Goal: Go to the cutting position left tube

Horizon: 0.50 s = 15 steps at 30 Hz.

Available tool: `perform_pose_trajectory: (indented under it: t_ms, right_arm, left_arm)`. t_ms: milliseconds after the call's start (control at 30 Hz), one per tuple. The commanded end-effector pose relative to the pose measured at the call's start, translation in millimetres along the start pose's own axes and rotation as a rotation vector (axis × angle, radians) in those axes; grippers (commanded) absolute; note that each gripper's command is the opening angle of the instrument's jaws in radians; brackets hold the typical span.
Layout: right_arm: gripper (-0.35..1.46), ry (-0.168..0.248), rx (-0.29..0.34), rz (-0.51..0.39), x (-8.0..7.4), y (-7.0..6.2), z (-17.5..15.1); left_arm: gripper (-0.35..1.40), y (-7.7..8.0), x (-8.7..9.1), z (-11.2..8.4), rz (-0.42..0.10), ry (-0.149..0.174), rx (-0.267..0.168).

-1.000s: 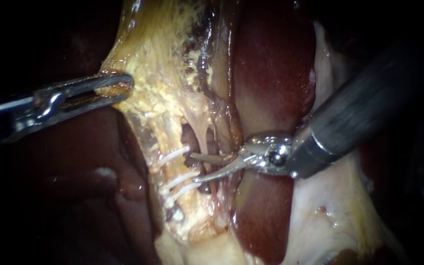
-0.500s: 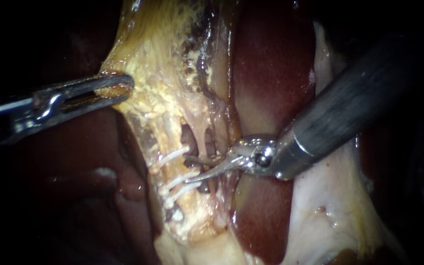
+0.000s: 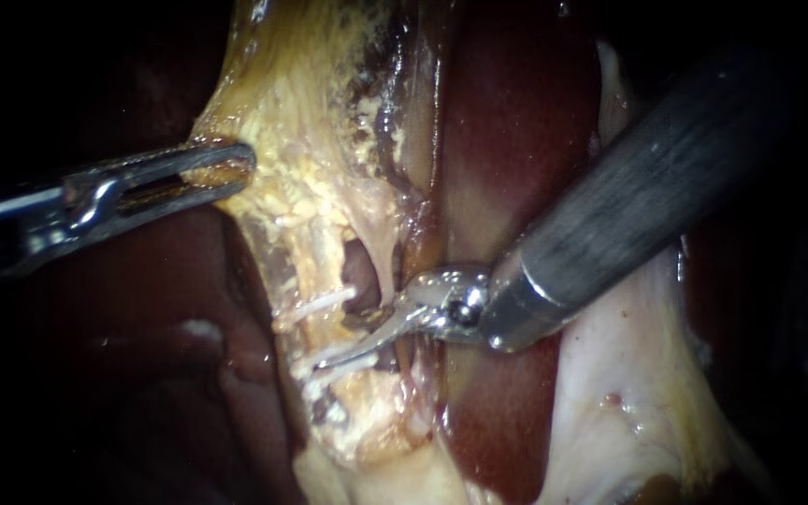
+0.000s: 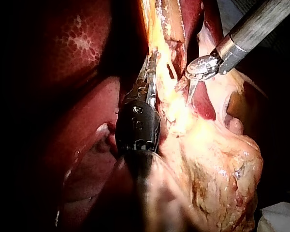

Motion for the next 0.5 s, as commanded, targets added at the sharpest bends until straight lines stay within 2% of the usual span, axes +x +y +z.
perform_pose_trajectory:
  t_ms: [33,367,500]
  right_arm:
    - [1.33,-0.003,0.006,-0.008,0.0,-0.1,0.0]
    - [1.28,-0.014,0.041,-0.054,-0.2,0.1,1.2]
    - [1.23,0.006,0.082,-0.067,-0.1,0.4,1.7]
  left_arm:
    - [-0.35,0.0,0.0,0.0,0.0,0.0,0.0]
    - [-0.35,0.6,0.0,0.4,0.001,0.0,0.002]
    - [-0.35,1.1,-0.1,0.6,0.001,0.001,0.003]
